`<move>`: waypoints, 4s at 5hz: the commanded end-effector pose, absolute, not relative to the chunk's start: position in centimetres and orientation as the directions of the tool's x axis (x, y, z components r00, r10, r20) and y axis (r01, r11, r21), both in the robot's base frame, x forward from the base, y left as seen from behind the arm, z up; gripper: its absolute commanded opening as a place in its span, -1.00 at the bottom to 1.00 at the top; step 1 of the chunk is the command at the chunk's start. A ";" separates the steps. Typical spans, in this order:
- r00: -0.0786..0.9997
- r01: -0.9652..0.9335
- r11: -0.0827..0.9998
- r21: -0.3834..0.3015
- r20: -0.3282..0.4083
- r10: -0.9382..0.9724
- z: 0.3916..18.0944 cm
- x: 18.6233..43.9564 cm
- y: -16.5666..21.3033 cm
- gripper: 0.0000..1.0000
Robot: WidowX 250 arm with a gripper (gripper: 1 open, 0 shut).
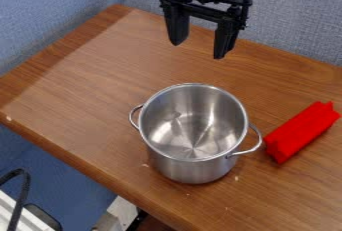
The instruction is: Put the red object in the metal pot
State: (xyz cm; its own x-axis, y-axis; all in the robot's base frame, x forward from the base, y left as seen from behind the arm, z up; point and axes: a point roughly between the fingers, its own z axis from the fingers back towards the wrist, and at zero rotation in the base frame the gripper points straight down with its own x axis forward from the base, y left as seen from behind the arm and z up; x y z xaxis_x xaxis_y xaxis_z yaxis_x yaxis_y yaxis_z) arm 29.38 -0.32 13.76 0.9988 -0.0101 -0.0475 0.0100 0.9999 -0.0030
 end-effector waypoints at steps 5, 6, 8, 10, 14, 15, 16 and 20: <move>0.977 0.213 0.977 0.029 0.023 -0.213 10.2 30.2 -10.4 1.00; 0.969 0.242 0.969 0.041 0.040 -0.244 9.4 30.3 -11.8 1.00; 0.965 0.250 0.966 0.060 0.070 -0.253 7.5 31.3 -13.5 1.00; 0.962 0.263 0.961 0.084 0.058 -0.268 5.6 32.1 -13.8 1.00; 0.964 0.257 0.960 0.108 0.040 -0.262 4.5 32.3 -13.3 -1.00; 0.965 0.253 0.961 0.112 0.036 -0.259 4.3 32.2 -13.0 -1.00; 0.966 0.250 0.961 0.116 0.031 -0.256 4.2 32.1 -12.8 -1.00; 0.969 0.243 0.962 0.129 0.013 -0.246 3.5 31.8 -12.1 -1.00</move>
State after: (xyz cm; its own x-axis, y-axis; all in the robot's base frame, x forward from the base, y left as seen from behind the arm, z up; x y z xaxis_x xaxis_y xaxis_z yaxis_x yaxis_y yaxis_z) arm 32.03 -12.72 3.77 0.9688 -0.2466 0.0251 0.2424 0.9637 0.1124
